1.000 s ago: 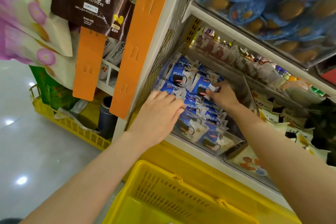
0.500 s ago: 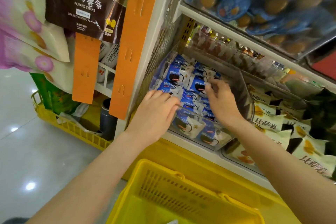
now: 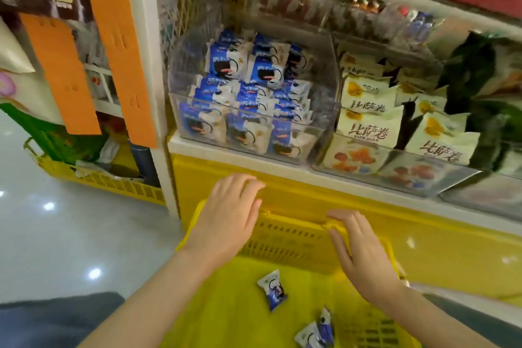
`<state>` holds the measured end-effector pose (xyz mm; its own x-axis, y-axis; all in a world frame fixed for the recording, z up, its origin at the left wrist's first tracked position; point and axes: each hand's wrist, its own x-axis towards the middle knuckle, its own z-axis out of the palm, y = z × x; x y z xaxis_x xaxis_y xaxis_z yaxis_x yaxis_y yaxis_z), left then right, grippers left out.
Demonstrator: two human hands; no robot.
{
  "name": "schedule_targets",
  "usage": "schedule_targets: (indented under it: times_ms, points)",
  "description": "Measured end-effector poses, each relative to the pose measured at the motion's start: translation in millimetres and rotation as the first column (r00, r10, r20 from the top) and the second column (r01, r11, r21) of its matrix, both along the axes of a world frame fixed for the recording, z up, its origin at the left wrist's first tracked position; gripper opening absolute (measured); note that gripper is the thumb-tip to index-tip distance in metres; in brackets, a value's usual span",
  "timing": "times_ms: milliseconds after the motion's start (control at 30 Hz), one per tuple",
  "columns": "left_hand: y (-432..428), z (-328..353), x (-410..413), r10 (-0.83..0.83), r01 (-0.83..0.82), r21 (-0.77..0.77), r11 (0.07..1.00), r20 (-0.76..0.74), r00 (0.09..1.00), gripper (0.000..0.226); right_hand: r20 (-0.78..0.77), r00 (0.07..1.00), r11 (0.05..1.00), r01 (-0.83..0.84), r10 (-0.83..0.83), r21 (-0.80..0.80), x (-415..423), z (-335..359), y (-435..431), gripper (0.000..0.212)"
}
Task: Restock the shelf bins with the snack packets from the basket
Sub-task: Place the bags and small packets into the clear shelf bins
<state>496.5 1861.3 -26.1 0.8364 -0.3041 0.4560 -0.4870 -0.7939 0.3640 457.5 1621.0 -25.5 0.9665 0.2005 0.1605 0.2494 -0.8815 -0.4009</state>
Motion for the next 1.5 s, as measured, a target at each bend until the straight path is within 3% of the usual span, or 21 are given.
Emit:
schedule_targets:
  times_ms: [133,267,400,500,633,733,800,900,1033,1200,1300,1400,1500]
  points:
    - [-32,-68,-11,-0.063,0.118,0.122,0.985,-0.383,0.922,0.034,-0.338,0.934,0.988,0.074,-0.117,-0.138,-22,-83,-37,0.035]
    - [-50,-140,-12,-0.039,0.188,0.175,0.966,-0.623,0.782,0.037,-0.691,0.682,0.97,0.19,-0.239,-0.148,-39,-154,-58,0.049]
    - [-61,-198,-9,0.043,0.155,0.184,0.971,-0.765,0.642,0.041,-0.814,0.483,0.925,0.343,-0.323,-0.163,-48,-208,-64,0.064]
    - [-70,-231,-3,0.074,0.11,0.156,0.982,-0.843,0.533,0.044,-0.863,0.397,0.885,0.452,-0.314,-0.114,-54,-237,-64,0.06]
    - [-84,-265,5,0.111,0.078,0.155,0.985,-0.908,0.404,0.055,-0.815,0.42,0.85,0.503,-0.399,-0.157,-59,-260,-61,0.059]
    - [-98,-279,7,0.143,0.066,0.184,0.981,-0.906,0.399,0.062,-0.797,0.43,0.79,0.606,-0.425,-0.094,-59,-267,-57,0.054]
    - [-108,-285,2,0.126,0.051,0.155,0.987,-0.922,0.367,0.068,-0.824,0.41,0.775,0.629,-0.391,-0.054,-60,-271,-53,0.057]
    - [-119,-290,-14,0.067,-0.031,0.061,0.998,-0.968,0.241,0.065,-0.889,0.35,0.74,0.673,-0.295,0.019,-65,-274,-46,0.061]
    - [-118,-289,-40,-0.02,-0.142,-0.043,0.989,-0.987,0.161,0.051,-0.922,0.333,0.808,0.588,-0.199,0.037,-72,-275,-40,0.067]
    - [-100,-283,-64,-0.085,-0.344,-0.113,0.932,-0.992,0.094,0.03,-0.889,0.387,0.861,0.509,-0.244,-0.015,-78,-275,-29,0.055]
    - [-87,-278,-68,-0.037,-0.498,-0.062,0.865,-0.998,0.06,0.028,-0.872,0.421,0.862,0.507,-0.248,0.0,-71,-266,-28,0.044]
    - [-81,-271,-70,-0.014,-0.548,-0.031,0.836,-0.999,0.035,0.031,-0.844,0.482,0.791,0.6,-0.235,0.122,-61,-249,-30,0.026]
    - [-89,-255,-70,-0.121,-0.58,-0.107,0.808,-0.993,0.015,0.019,-0.811,0.552,0.693,0.662,-0.195,0.285,-53,-226,-23,0.032]
